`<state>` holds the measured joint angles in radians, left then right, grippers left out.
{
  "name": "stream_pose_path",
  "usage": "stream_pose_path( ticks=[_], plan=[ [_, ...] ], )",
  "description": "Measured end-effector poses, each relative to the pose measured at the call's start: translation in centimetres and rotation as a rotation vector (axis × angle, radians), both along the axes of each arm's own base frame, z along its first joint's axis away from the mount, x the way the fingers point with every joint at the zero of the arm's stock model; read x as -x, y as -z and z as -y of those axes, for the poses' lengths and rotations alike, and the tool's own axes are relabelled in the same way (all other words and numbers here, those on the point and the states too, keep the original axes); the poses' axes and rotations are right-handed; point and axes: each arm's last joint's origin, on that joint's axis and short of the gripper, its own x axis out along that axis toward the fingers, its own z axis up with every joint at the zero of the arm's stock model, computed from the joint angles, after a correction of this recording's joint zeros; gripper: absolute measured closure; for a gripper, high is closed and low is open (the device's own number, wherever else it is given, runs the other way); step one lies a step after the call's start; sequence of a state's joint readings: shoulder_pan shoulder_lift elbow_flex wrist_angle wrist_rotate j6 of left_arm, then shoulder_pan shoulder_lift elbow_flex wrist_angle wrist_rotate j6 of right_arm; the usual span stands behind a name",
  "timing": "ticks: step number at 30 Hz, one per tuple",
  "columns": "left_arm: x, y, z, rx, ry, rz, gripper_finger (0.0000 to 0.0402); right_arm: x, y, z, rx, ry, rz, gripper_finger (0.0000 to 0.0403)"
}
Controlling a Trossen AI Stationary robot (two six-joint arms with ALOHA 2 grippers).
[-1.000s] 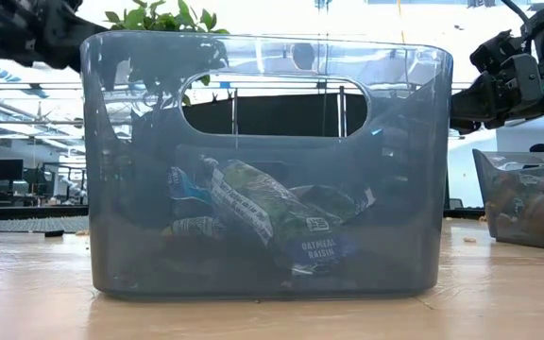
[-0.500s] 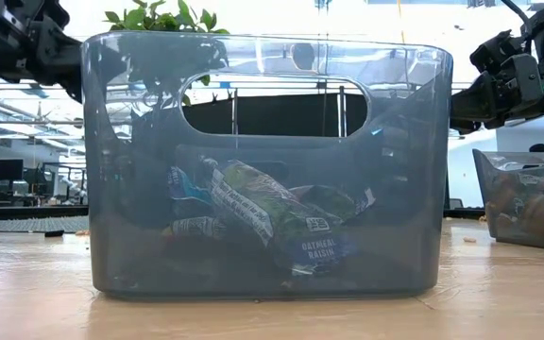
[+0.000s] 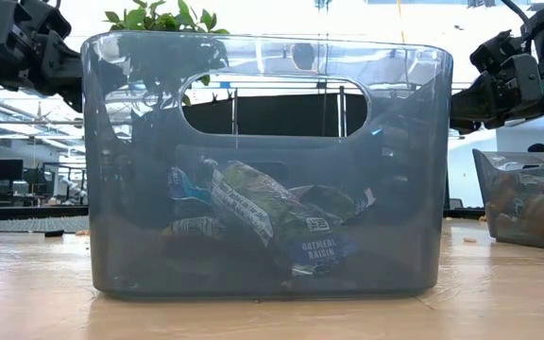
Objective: Pick and place Granola Bars by type
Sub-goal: Return to Home Position
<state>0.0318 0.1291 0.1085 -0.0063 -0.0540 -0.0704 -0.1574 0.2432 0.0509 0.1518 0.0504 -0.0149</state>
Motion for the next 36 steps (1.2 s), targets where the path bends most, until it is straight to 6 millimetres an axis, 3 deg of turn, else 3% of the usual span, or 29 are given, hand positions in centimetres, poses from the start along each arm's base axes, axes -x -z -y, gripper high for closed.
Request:
stream_pose_path(
  ticks=[13,36],
  plan=[
    [-0.4,2.3,-0.3,0.022,-0.021,0.014,0.0311,0.0,0.0,0.0,0.0,0.0,0.0,0.0252],
    [-0.4,2.7,-0.7,0.019,-0.065,-0.021,0.0311,0.0,0.0,0.0,0.0,0.0,0.0,0.0252]
  ],
)
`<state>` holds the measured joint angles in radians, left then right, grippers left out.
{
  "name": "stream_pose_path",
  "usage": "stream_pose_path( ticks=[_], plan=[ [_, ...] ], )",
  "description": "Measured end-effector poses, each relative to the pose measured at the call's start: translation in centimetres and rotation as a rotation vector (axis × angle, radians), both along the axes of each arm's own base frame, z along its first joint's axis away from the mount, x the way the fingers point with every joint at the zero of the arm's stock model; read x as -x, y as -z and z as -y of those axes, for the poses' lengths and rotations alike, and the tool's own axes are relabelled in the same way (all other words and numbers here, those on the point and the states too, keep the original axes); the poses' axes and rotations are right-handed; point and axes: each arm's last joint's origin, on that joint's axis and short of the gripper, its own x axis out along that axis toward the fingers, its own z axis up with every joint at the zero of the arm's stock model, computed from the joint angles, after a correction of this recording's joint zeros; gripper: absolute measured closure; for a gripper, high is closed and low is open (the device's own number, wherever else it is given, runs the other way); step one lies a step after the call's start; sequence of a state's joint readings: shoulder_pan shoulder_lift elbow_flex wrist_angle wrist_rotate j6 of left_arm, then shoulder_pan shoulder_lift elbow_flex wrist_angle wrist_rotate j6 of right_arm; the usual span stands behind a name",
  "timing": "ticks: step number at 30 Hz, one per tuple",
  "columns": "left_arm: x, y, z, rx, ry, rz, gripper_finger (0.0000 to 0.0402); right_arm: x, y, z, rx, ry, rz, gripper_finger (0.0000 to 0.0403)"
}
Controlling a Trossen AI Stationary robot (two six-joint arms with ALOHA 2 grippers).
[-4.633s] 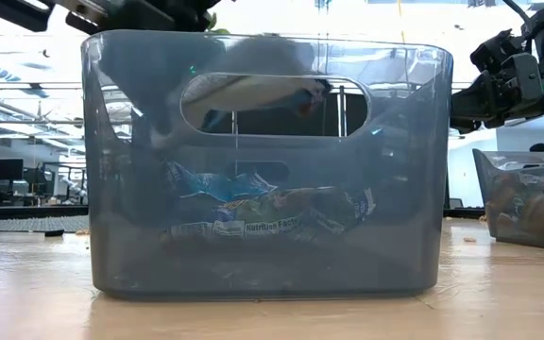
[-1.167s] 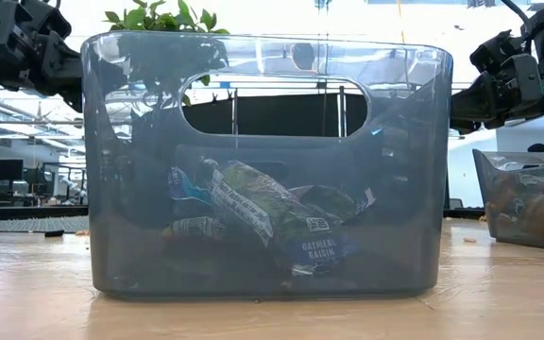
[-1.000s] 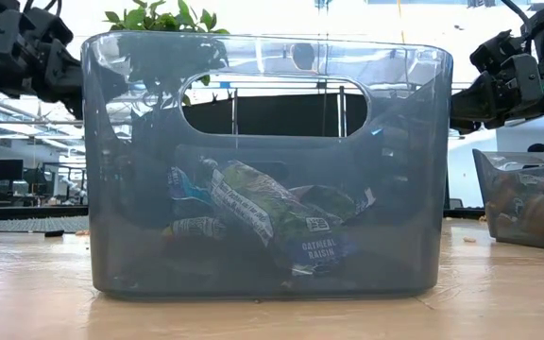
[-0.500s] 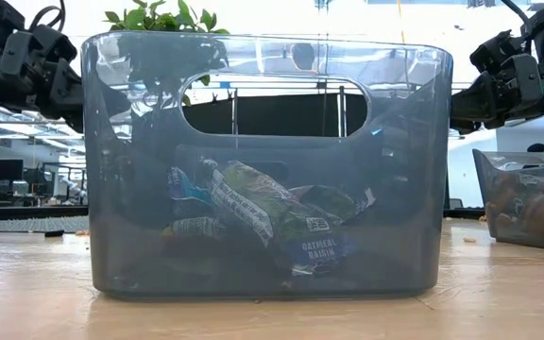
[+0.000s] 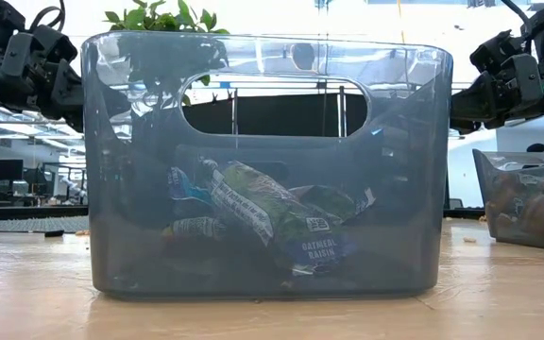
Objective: Pick and place Granola Bars by type
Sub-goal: Return to Home Position
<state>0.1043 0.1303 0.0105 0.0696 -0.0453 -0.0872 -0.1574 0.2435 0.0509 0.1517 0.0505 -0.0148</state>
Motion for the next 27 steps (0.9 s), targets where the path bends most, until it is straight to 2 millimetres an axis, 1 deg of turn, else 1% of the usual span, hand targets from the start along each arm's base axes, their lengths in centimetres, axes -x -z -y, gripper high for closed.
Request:
stream_pose_path(
  ticks=[3,7,10,20,22,24,27],
  plan=[
    [0.0,-0.02,0.0,-0.005,0.0,0.0,0.0311,0.0,-0.01,0.0,0.007,0.0,0.0,0.0252],
    [0.0,-0.02,0.0,-0.003,0.0,0.0,0.0311,-0.03,-0.43,0.0,0.155,-0.01,0.013,0.0252],
    [0.0,-0.02,0.0,-0.003,0.0,0.0,0.0311,-0.03,-0.49,0.01,0.205,-0.013,0.009,0.0252],
    [0.0,-0.02,0.0,-0.003,-0.001,0.001,0.0311,-0.03,-0.52,0.01,0.211,-0.013,0.01,0.0252],
    [0.0,-0.02,0.0,-0.004,-0.001,0.001,0.0311,-0.04,-0.53,-0.02,0.163,-0.014,0.022,0.0252],
    [0.0,-0.03,0.0,-0.004,-0.001,0.001,0.0311,-0.04,-0.58,-0.04,0.045,-0.008,0.052,0.0252],
    [0.0,-0.04,0.0,-0.004,-0.001,0.002,0.0311,-0.04,-0.57,-0.04,-0.027,-0.002,0.066,0.0252]
  ],
)
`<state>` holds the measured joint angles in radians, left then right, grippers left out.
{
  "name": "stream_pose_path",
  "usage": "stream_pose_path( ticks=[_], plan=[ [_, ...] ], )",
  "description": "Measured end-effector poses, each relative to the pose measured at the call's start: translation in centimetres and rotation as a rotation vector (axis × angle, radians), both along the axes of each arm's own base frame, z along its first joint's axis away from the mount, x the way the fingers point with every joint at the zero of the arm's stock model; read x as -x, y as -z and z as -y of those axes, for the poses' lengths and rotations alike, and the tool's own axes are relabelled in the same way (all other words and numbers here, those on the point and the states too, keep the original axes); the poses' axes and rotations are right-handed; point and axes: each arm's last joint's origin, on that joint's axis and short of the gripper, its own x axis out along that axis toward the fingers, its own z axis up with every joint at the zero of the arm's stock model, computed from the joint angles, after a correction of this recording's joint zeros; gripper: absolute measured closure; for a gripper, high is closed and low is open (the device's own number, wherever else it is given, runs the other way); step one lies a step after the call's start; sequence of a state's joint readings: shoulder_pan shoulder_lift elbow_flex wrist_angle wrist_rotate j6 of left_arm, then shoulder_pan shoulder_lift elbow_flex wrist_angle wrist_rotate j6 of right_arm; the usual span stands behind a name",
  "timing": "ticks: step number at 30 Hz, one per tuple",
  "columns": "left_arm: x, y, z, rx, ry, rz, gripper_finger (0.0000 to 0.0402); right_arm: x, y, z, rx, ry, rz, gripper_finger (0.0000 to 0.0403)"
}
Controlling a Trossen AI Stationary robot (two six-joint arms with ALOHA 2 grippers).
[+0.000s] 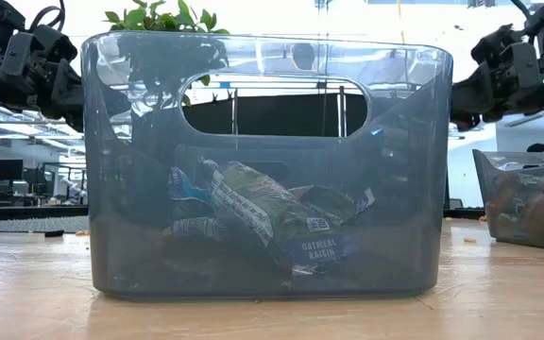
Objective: Pick and place Granola Bars by type
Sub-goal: Return to Home Position
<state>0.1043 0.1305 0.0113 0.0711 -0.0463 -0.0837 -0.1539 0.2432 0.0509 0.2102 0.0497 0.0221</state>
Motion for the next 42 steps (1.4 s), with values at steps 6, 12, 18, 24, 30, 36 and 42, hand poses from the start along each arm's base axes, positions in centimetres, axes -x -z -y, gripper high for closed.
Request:
stream_pose_path(
  ticks=[6,12,18,24,30,36,42],
  plan=[
    [0.0,0.0,0.0,0.0,0.0,0.0,0.0311,0.0,0.3,0.0,-0.048,0.0,-0.017,0.0252],
    [0.0,0.0,0.0,0.0,0.0,0.0,0.0311,0.1,0.0,0.0,-0.044,-0.001,0.006,0.0252],
    [0.0,0.0,0.0,0.0,0.0,0.0,0.0311,0.8,-1.3,-0.6,0.008,-0.121,0.144,0.0252],
    [0.0,0.0,0.0,0.0,-0.001,0.0,0.0311,1.6,-1.7,-1.1,0.021,-0.178,0.202,0.0252],
    [0.0,0.0,0.0,0.0,0.0,0.001,0.0311,1.6,-1.5,-1.1,0.016,-0.176,0.181,0.0252],
    [0.0,0.0,0.0,-0.001,0.0,0.001,0.0311,1.6,-1.4,-1.0,-0.006,-0.147,0.179,0.0252],
    [0.0,0.0,0.0,-0.001,0.0,0.001,0.0311,1.6,-1.3,-1.0,-0.022,-0.148,0.169,0.0252]
  ],
)
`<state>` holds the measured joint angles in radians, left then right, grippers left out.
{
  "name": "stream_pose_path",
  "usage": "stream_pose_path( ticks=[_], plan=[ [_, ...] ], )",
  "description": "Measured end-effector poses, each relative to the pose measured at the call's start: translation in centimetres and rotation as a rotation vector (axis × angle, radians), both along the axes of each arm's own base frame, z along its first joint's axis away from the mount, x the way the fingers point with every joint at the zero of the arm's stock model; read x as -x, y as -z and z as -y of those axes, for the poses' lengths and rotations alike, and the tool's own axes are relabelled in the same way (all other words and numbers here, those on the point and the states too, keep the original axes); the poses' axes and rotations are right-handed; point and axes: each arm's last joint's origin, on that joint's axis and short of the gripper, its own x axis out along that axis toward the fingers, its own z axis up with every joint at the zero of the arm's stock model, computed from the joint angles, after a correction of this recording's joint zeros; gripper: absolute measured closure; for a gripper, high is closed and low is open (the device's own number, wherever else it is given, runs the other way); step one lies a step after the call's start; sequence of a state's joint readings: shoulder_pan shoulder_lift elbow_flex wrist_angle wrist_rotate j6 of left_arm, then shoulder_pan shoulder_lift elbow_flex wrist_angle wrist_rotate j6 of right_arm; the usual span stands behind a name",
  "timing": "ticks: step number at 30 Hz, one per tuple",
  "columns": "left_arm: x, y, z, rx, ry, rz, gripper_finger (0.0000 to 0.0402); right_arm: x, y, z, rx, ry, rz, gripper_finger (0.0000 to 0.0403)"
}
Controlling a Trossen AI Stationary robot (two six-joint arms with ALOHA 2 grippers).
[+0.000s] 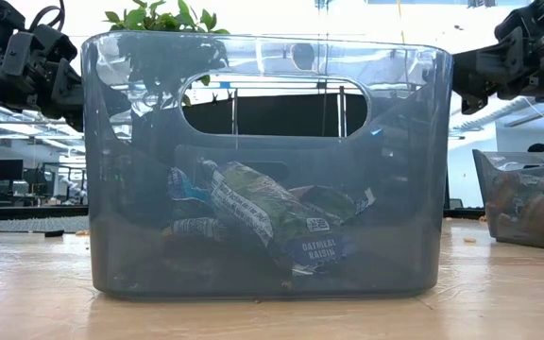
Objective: Pick and place Granola Bars by type
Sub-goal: Return to Home Position
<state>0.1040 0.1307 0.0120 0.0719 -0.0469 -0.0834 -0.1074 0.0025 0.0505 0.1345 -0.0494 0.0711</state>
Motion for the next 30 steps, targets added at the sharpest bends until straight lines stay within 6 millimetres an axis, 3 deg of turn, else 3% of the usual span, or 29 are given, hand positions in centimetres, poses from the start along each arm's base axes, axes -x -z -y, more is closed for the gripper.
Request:
stream_pose_path(
  ticks=[30],
  plan=[
    [0.0,0.0,0.0,0.0,0.0,0.0,0.0311,-0.05,0.73,0.24,-0.061,0.075,-0.07,0.0252]
  ],
)
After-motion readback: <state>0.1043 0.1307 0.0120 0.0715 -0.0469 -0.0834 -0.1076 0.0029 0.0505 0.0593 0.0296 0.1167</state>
